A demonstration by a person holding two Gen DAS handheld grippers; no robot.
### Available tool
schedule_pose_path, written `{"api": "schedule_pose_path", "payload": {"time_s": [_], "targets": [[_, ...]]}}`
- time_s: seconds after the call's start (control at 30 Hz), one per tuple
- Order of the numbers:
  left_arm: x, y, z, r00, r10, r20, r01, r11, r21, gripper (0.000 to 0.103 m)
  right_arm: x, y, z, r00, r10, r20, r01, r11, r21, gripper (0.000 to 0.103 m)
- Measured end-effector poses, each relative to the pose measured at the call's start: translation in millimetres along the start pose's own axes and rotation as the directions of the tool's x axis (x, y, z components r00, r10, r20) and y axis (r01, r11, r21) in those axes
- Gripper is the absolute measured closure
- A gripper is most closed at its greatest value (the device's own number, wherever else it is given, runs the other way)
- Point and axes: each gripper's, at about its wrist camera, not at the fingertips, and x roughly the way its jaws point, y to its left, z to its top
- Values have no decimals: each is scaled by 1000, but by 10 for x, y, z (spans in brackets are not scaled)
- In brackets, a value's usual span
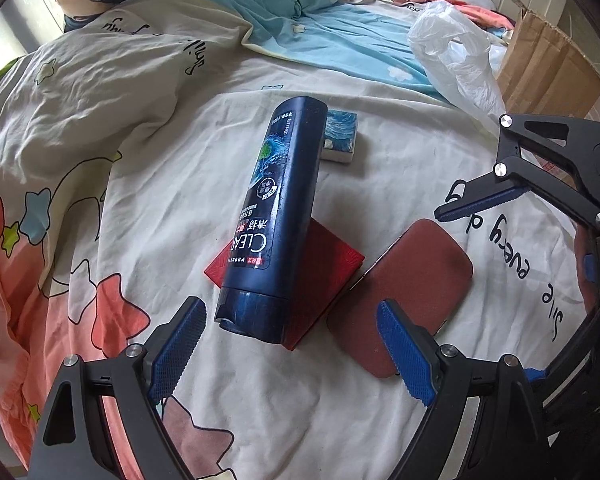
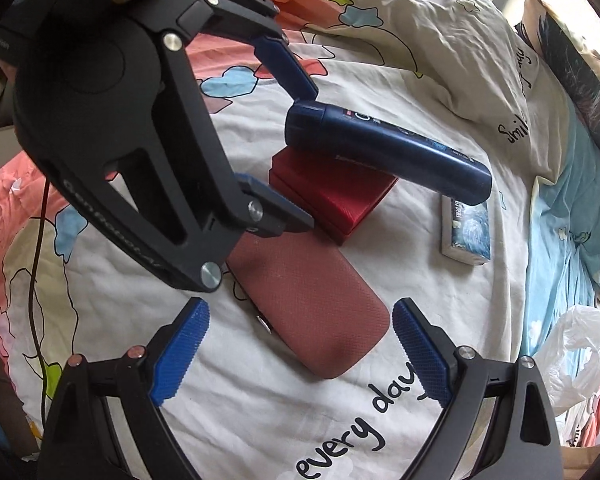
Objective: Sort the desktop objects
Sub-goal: 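Grasp the blue CLEAR shampoo bottle with the left tool while the right tool approaches the maroon case, then lift the blue bottle with the left tool while the right tool grasps the maroon case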
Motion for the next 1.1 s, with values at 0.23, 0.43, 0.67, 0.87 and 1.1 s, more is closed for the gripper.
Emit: {"api": "schedule_pose_path", "payload": {"time_s": [0.23,0.43,0.67,0.87,1.1], "targets": [[112,-41,93,1000,15,-20,-14,1000,28,13,-72,-15,-1,999,19,27,-20,1000,8,11],[237,-10,143,999,44,-27,-44,999,6,13,6,-64,0,1000,18,18,-18,1000,25,11],[244,14,145,999,44,-14,-44,999,6,17,117,-56,4,1000,21,21,-22,999,37,11],[108,77,180,1000,-18,-1,18,999,-28,50,143,-2,16,999,24,21,-24,999,31,11],[81,23,205,999,-43,-18,42,999,-25,63,155,-18,4,999,27,25,-28,998,51,11]]}}
